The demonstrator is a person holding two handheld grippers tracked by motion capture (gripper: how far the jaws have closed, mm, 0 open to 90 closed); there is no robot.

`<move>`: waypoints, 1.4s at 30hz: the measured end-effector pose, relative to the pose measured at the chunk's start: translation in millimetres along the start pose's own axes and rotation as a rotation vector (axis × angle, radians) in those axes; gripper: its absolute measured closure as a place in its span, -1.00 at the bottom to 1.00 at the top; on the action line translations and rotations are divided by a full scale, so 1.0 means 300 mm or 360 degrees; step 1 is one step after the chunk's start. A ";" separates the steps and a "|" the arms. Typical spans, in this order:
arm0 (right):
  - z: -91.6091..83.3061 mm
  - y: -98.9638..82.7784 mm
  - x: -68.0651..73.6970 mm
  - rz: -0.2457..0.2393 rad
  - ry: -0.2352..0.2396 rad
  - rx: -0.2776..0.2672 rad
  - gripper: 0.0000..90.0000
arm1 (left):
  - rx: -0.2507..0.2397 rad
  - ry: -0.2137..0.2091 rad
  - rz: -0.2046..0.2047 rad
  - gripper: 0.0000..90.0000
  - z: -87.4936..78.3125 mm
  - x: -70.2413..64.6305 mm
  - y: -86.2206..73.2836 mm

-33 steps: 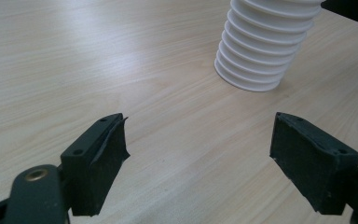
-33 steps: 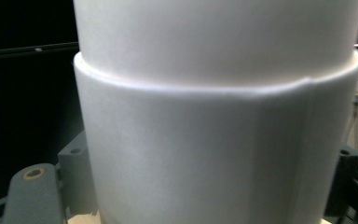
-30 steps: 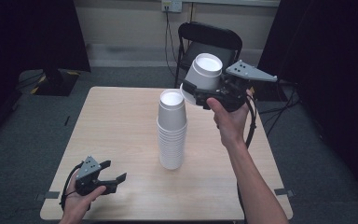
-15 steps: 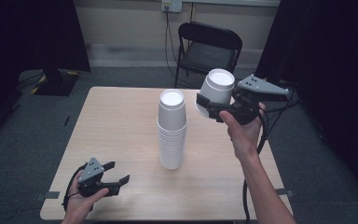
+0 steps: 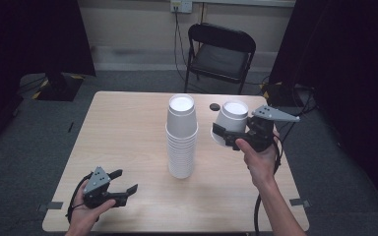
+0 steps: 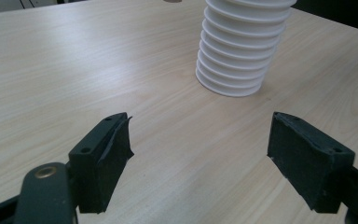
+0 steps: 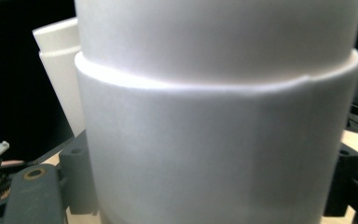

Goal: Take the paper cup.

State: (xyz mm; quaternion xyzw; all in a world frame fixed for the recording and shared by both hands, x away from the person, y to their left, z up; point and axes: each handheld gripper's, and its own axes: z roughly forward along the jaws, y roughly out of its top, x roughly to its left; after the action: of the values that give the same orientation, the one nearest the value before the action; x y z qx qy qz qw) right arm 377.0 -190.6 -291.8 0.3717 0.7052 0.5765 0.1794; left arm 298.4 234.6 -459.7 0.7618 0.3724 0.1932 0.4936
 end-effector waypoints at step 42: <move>0.020 -0.394 0.045 0.0456 0.0186 0.0154 -0.62 | -0.0237 -0.0205 0.0182 -0.51 0.118 -0.165 0.178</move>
State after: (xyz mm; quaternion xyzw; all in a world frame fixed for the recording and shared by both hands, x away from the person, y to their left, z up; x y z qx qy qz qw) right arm 334.7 -183.8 -402.8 0.4426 0.6812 0.5821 0.0360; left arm 309.9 163.0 -423.7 0.7538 0.2806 0.1988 0.5599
